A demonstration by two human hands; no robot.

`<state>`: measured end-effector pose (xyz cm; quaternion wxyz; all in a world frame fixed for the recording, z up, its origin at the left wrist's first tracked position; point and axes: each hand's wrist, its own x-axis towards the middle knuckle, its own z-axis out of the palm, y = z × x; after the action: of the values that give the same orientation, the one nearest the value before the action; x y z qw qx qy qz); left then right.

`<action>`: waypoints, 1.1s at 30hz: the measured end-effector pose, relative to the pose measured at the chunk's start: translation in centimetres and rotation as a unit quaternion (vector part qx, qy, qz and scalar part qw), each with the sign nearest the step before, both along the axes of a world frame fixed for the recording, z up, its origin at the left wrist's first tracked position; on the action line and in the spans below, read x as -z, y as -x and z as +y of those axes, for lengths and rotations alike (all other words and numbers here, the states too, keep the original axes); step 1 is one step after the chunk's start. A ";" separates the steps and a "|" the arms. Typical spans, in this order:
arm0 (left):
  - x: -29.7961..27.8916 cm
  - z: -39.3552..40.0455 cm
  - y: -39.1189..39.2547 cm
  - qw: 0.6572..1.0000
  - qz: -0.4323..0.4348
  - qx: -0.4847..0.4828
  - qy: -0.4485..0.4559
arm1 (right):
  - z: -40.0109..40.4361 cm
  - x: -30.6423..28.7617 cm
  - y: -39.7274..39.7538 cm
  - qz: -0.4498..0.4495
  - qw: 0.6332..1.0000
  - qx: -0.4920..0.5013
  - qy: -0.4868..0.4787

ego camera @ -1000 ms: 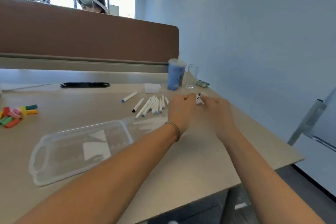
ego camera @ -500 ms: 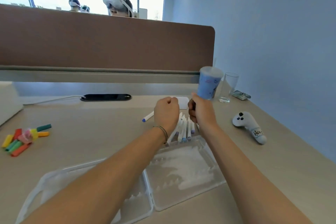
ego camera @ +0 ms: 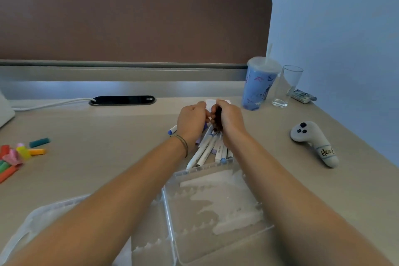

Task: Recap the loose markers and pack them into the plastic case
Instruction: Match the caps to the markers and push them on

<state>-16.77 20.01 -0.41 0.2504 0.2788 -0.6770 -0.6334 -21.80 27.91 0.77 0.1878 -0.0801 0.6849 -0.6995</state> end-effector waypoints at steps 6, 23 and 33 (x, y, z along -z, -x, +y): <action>-0.4 -1.3 -0.4 0.999 0.021 0.035 -0.025 | 0.5 -0.8 -0.7 0.027 0.998 -0.032 -0.041; 0.2 -8.6 -4.6 0.976 -0.126 0.000 0.180 | 2.5 -4.0 -0.3 0.223 0.923 -0.230 -0.216; 0.7 -8.4 -0.9 0.839 -0.315 0.051 0.440 | 2.0 -3.0 2.2 0.218 0.909 -0.251 -0.250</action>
<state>-15.89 11.61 -1.09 0.0876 0.2891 -0.9400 -0.1587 -24.05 29.95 3.78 0.2172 -0.3506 0.8184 -0.4001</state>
